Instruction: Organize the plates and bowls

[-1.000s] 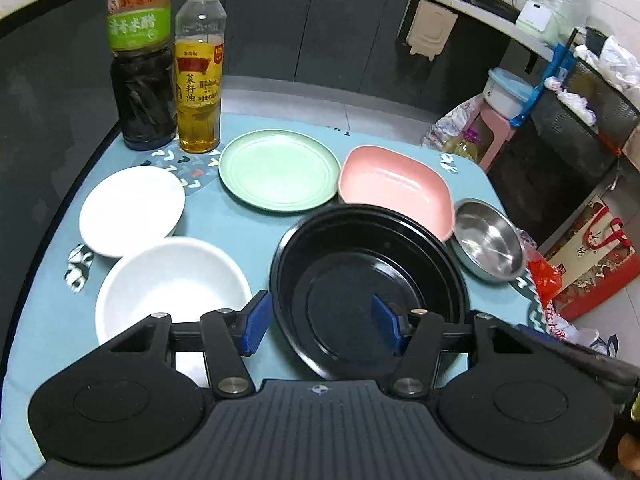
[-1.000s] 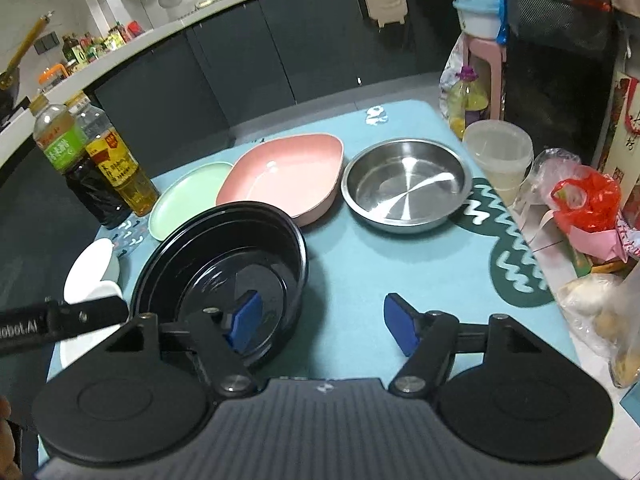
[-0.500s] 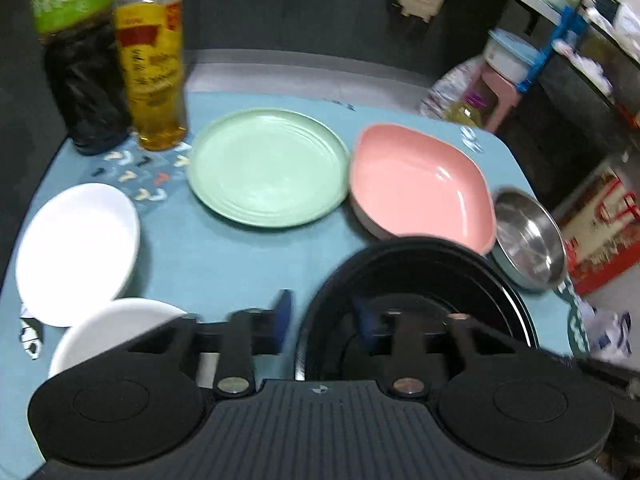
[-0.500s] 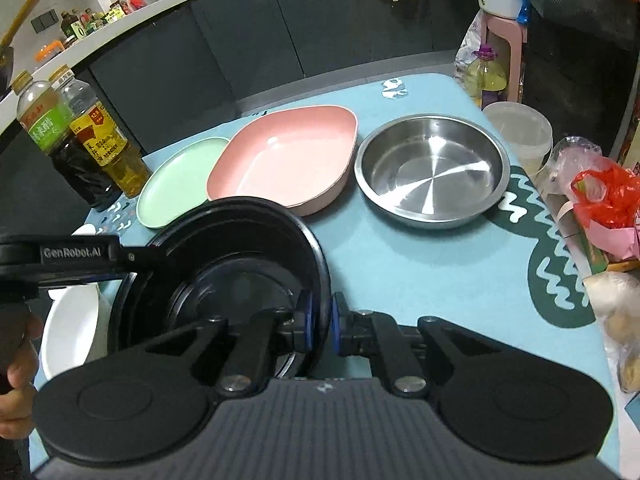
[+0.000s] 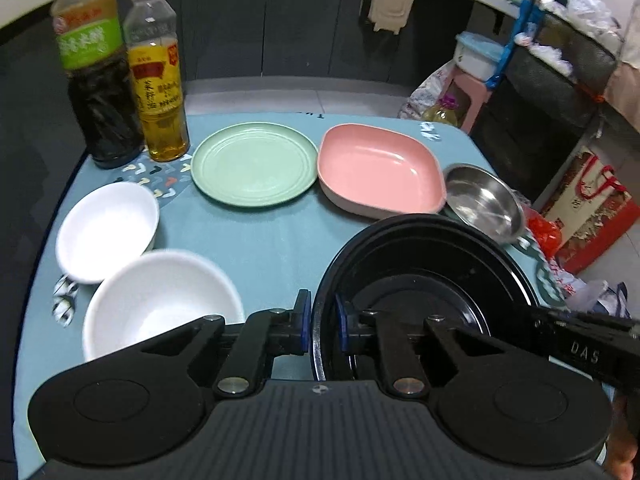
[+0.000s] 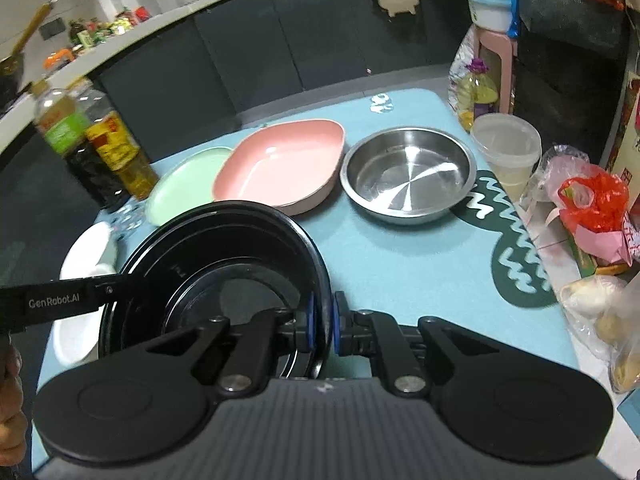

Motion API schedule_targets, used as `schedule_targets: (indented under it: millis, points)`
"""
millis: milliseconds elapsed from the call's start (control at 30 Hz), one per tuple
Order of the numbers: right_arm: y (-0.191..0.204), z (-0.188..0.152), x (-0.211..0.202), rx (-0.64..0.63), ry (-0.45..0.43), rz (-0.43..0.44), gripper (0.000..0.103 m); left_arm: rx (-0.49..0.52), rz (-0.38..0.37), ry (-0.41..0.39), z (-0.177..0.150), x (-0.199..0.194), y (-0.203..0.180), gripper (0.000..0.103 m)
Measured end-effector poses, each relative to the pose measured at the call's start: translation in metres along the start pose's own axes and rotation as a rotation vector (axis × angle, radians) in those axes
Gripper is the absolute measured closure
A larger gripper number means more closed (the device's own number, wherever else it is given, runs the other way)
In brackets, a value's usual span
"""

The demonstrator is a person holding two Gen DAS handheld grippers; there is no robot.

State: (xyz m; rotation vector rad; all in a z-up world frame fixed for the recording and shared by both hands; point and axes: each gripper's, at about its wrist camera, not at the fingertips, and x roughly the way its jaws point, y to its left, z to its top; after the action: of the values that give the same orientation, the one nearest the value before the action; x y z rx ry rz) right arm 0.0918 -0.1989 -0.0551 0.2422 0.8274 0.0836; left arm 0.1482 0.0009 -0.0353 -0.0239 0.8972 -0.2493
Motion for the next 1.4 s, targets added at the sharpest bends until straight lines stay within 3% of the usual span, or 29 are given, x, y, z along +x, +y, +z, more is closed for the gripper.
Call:
schedule_targets:
  millis: [300, 700, 1033, 1400]
  points:
    - [0.020, -0.040, -0.039, -0.087, -0.006, 0.032, 0.094, 0.000, 0.036, -0.017, -0.052, -0.049, 0.006, 0.091]
    - [0.041, -0.071, -0.056, -0.083, -0.002, 0.055, 0.093, 0.002, 0.040, -0.032, -0.097, -0.086, 0.024, 0.091]
    - [0.065, -0.087, -0.047, -0.116, 0.026, 0.056, 0.093, -0.036, 0.082, -0.007, -0.123, -0.087, 0.047, 0.091]
    - [0.075, -0.091, -0.035, -0.132, 0.041, 0.022, 0.092, -0.033, 0.108, -0.007, -0.122, -0.076, 0.054, 0.091]
